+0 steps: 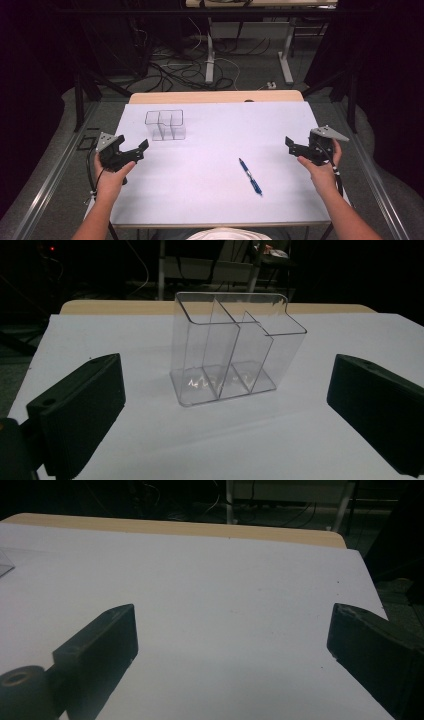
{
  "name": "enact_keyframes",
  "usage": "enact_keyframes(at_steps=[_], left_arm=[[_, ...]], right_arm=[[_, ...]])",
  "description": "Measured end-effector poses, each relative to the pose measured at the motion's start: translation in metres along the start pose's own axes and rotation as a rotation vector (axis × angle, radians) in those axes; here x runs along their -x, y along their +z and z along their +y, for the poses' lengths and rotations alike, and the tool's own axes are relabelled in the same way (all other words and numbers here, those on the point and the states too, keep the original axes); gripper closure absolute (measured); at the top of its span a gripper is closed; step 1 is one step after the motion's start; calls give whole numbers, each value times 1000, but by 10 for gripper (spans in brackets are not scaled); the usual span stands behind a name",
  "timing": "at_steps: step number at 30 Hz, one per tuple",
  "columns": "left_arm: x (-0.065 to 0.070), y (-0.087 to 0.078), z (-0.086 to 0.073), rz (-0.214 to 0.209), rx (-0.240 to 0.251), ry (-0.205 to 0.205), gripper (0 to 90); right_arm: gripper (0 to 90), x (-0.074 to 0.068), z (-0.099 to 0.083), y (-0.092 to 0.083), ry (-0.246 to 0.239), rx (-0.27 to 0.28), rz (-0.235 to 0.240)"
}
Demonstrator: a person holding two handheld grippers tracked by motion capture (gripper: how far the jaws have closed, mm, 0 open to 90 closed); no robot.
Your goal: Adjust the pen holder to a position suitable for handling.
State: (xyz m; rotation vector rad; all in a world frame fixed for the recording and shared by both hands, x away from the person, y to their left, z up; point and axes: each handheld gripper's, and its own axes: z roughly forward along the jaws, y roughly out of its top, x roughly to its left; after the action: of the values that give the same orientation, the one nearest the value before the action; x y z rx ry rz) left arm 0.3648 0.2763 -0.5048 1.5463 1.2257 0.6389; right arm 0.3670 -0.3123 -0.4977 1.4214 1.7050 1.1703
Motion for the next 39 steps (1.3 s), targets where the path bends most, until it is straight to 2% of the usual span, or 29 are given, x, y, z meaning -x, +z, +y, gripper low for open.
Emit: enact_keyframes(at_steps=[2, 4, 7, 8, 12, 16, 18, 20, 24, 26, 32, 36, 39], left_arm=[[0, 1, 3, 10, 5, 0, 35], [-1, 2, 9, 26, 16, -9, 90], [-2, 2, 13, 27, 19, -20, 111], [-2, 3, 15, 33, 22, -24, 120], [-4, 4, 24, 51, 26, -34, 157], [-7, 6, 35, 63, 27, -59, 174], [-8, 9, 41, 72, 17, -69, 219], [-9, 12, 47, 91, 13, -61, 277], [-7, 19, 58, 105, -11, -46, 287], [-7, 23, 63, 99, -18, -45, 300], [-6, 34, 77, 107, -65, -37, 325], [-6, 41, 84, 103, -106, -54, 366], [-5, 48, 87, 122, -117, -54, 410]], right_arm=[[67, 2, 0, -1, -10, -4, -3], [77, 2, 0, -3, -3, -6, -12], [79, 1, 0, -3, 1, -15, -7], [80, 1, 0, -2, -6, -3, -1], [84, -2, 0, -2, -14, -1, -9], [102, -3, -1, -2, -18, -5, -1], [111, -3, -1, -3, -23, -15, -4], [120, -3, -1, -2, -19, -2, -8], [133, -4, -2, -2, -12, -11, -7], [144, -5, -3, -1, -4, -14, -10], [147, -8, -3, 0, -22, -7, -6], [147, -8, -4, 1, -30, -5, 3], [148, -8, -5, 1, -24, -13, 2]])
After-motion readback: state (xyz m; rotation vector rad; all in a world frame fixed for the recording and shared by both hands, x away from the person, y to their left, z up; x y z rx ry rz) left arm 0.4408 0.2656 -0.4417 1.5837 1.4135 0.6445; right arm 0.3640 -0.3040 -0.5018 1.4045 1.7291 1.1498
